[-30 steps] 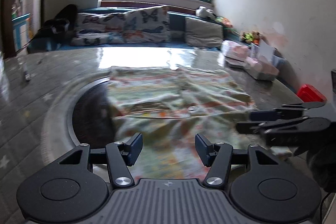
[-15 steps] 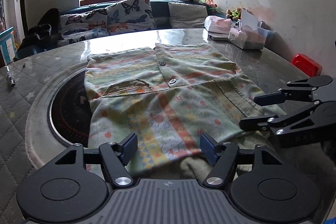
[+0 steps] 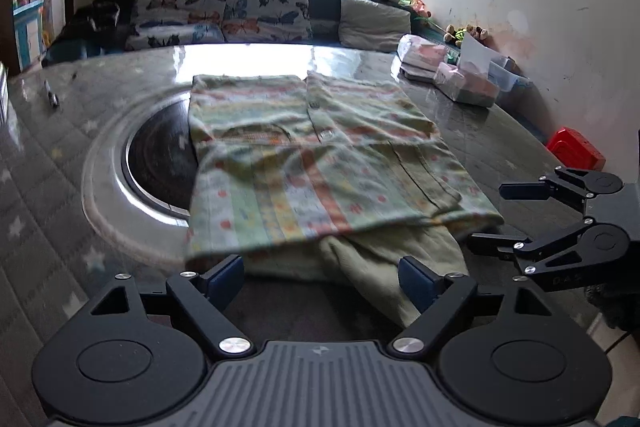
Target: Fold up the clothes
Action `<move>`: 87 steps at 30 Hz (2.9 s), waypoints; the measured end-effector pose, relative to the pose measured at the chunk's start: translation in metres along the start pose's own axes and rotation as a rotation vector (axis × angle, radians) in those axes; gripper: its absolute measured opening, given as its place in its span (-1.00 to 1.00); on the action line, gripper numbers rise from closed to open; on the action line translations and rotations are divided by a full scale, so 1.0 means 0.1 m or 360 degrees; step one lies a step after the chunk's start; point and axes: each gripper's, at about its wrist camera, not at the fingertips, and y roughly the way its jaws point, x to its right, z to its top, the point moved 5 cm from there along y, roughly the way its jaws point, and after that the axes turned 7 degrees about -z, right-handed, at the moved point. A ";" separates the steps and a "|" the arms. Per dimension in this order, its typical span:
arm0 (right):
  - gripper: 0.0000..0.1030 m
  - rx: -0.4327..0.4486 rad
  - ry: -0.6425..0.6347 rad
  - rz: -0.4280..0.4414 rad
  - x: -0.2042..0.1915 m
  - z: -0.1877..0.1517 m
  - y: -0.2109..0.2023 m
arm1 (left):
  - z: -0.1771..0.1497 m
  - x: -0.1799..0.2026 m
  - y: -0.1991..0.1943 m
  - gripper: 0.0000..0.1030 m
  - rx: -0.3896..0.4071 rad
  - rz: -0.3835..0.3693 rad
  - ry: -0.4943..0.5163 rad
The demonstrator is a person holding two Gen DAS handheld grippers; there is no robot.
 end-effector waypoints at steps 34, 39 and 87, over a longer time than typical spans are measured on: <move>-0.51 0.0094 0.0050 0.0281 -0.34 0.44 0.33 | 0.59 -0.07 0.08 -0.52 0.0086 -0.0270 -0.0098; -0.55 0.0126 0.0111 0.0296 -0.25 0.59 0.34 | 0.46 -0.22 -0.12 0.12 0.0181 -0.0068 0.0141; -0.88 0.0181 0.0003 0.0522 -0.34 0.66 -1.03 | -0.09 0.14 -0.89 -0.85 0.0233 -0.0040 0.0595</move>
